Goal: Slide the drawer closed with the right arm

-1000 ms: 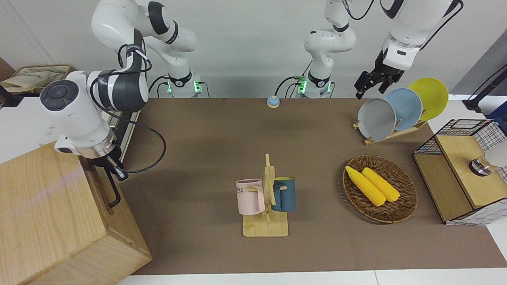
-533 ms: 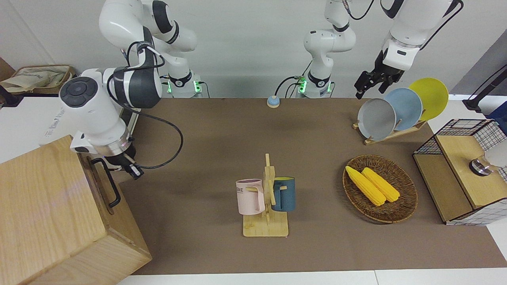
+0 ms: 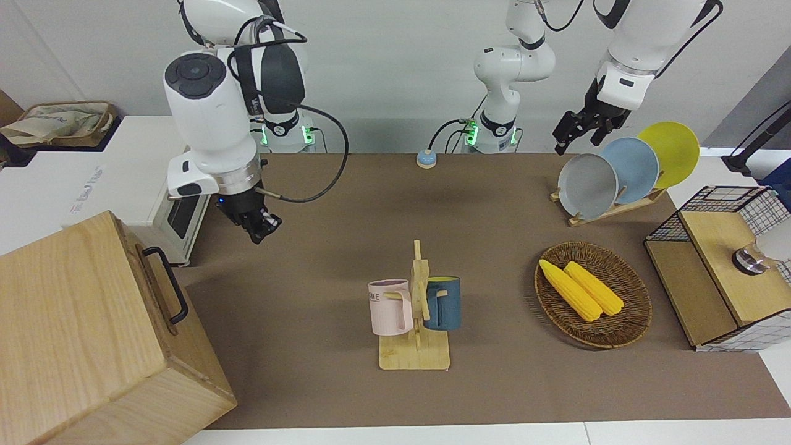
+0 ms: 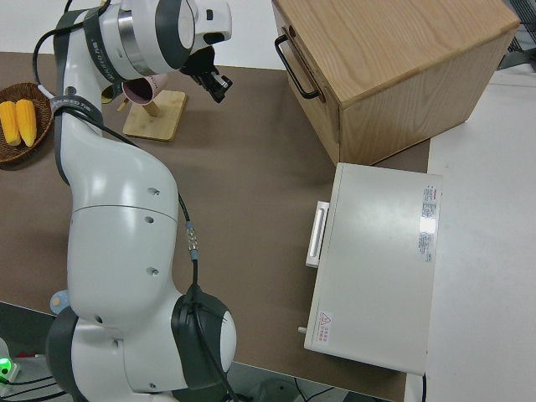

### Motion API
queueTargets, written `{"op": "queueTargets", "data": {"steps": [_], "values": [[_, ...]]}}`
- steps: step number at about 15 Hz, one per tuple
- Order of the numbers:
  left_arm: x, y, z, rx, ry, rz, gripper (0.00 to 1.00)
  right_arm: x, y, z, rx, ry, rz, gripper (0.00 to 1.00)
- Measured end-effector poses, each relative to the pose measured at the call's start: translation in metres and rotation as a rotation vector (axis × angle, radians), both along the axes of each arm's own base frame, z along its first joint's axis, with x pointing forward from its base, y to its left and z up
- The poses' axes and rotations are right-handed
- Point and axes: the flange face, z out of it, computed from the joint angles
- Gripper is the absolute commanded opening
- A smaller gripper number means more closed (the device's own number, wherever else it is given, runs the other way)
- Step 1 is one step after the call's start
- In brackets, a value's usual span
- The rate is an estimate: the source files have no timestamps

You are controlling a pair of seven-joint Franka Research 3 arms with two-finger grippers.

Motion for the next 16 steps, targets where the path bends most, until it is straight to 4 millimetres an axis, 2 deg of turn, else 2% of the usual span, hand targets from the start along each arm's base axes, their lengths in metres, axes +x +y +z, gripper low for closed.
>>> {"op": "queueTargets", "data": {"steps": [3, 5, 7, 9, 13, 16], "values": [[0.000, 0.000, 0.000, 0.000, 0.000, 0.000, 0.99, -0.026, 0.016, 0.030, -0.011, 0.014, 0.095, 0.000], [0.000, 0.000, 0.000, 0.000, 0.000, 0.000, 0.99, -0.043, 0.014, 0.048, -0.016, 0.026, 0.150, 0.000], [0.000, 0.000, 0.000, 0.000, 0.000, 0.000, 0.99, -0.058, -0.001, 0.063, -0.022, 0.054, 0.204, 0.000], [0.000, 0.000, 0.000, 0.000, 0.000, 0.000, 0.99, -0.074, -0.032, 0.074, 0.002, 0.076, 0.261, 0.000], [0.000, 0.000, 0.000, 0.000, 0.000, 0.000, 0.99, -0.096, -0.068, 0.071, 0.023, 0.110, 0.307, 0.000], [0.000, 0.000, 0.000, 0.000, 0.000, 0.000, 0.99, -0.108, -0.082, 0.057, 0.027, 0.114, 0.317, 0.000]]}}
